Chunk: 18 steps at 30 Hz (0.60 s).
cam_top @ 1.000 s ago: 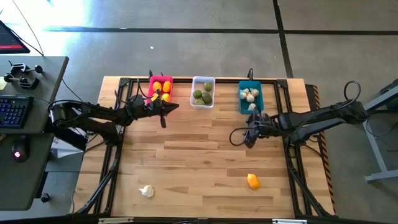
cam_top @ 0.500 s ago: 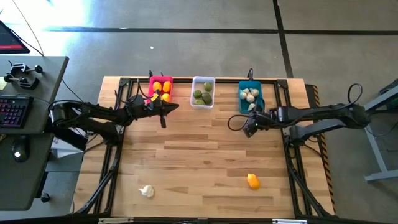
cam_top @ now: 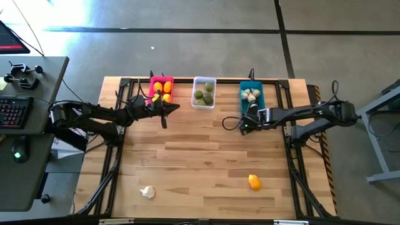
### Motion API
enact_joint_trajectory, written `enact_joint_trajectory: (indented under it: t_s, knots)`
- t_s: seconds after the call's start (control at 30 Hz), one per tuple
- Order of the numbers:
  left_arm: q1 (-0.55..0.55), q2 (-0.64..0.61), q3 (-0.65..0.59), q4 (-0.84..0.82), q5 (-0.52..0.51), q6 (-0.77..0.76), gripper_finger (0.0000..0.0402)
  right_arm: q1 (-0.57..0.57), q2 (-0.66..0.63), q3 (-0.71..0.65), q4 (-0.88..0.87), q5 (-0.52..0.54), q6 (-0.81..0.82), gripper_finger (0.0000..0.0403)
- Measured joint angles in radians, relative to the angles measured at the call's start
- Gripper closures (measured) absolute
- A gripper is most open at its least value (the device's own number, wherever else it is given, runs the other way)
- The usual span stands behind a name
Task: Sort produce into baskets
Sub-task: Put the lime into the transparent bin
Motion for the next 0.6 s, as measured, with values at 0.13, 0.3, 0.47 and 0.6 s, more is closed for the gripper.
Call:
enact_joint_trajectory:
  t_s: [0.13, 0.3, 0.47, 0.6]
  knots:
    - [0.000, 0.000, 0.000, -0.003, 0.000, 0.000, 0.0401, -0.017, 0.048, 0.000, 0.010, 0.007, 0.010, 0.0182]
    - [0.000, 0.000, 0.000, -0.005, 0.000, 0.000, 0.0401, -0.037, 0.100, 0.000, 0.018, -0.042, 0.008, 0.0182]
    - [0.000, 0.000, 0.000, -0.005, 0.000, 0.000, 0.0401, -0.039, 0.111, 0.000, 0.032, -0.056, -0.014, 0.0199]
    - [0.000, 0.000, 0.000, -0.005, 0.000, -0.001, 0.0401, -0.037, 0.110, 0.002, 0.057, -0.087, -0.059, 0.0253]
